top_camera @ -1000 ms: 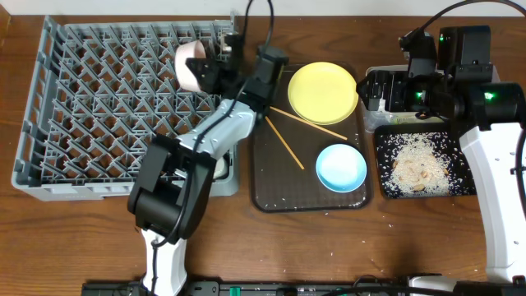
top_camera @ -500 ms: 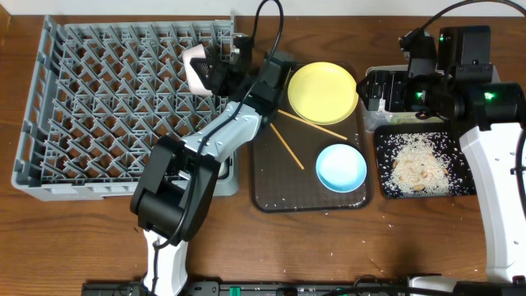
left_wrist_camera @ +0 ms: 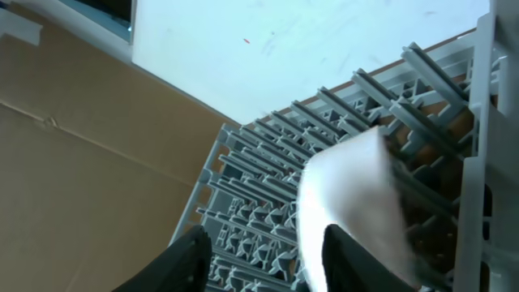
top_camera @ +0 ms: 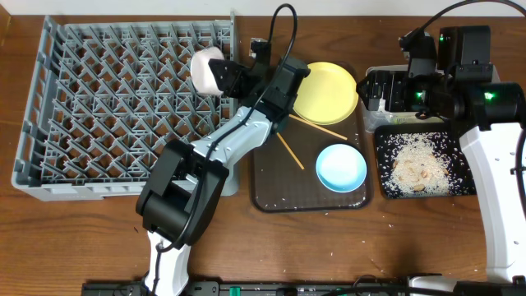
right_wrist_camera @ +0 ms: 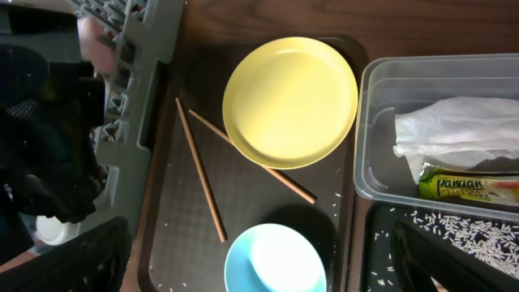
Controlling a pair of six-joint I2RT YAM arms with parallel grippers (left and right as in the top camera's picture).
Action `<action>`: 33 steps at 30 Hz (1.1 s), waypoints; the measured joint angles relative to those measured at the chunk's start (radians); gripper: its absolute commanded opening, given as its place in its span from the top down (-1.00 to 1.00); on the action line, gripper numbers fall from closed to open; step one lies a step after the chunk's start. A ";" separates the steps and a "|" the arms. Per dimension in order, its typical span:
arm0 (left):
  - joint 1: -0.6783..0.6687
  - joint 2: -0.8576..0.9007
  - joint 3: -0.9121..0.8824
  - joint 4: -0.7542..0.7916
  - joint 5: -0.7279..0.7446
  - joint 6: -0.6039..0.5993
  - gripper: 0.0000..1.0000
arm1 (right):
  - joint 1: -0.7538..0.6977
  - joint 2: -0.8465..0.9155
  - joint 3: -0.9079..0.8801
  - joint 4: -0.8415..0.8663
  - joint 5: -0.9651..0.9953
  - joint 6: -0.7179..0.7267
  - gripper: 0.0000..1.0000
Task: Sort waste into correct bins and load items into the dishwasher
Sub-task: 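Move the left gripper to the light-blue bowl and grasp its rim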
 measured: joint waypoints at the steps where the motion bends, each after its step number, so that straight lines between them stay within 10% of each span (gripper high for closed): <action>1: 0.001 0.000 0.000 -0.001 0.006 -0.005 -0.09 | 0.000 0.000 0.000 0.000 0.000 0.000 -0.98; 15: -0.047 -0.095 -0.003 -0.171 0.148 -0.056 -0.29 | 0.000 0.000 0.000 0.000 0.000 0.000 -0.99; 26: 0.006 -0.399 -0.003 -0.606 1.070 -0.584 -0.13 | 0.000 0.000 -0.001 0.000 0.000 0.000 -0.99; 33: -0.051 -0.306 -0.003 -0.622 1.371 -0.847 -0.13 | 0.000 0.000 -0.001 0.000 0.000 0.000 -0.98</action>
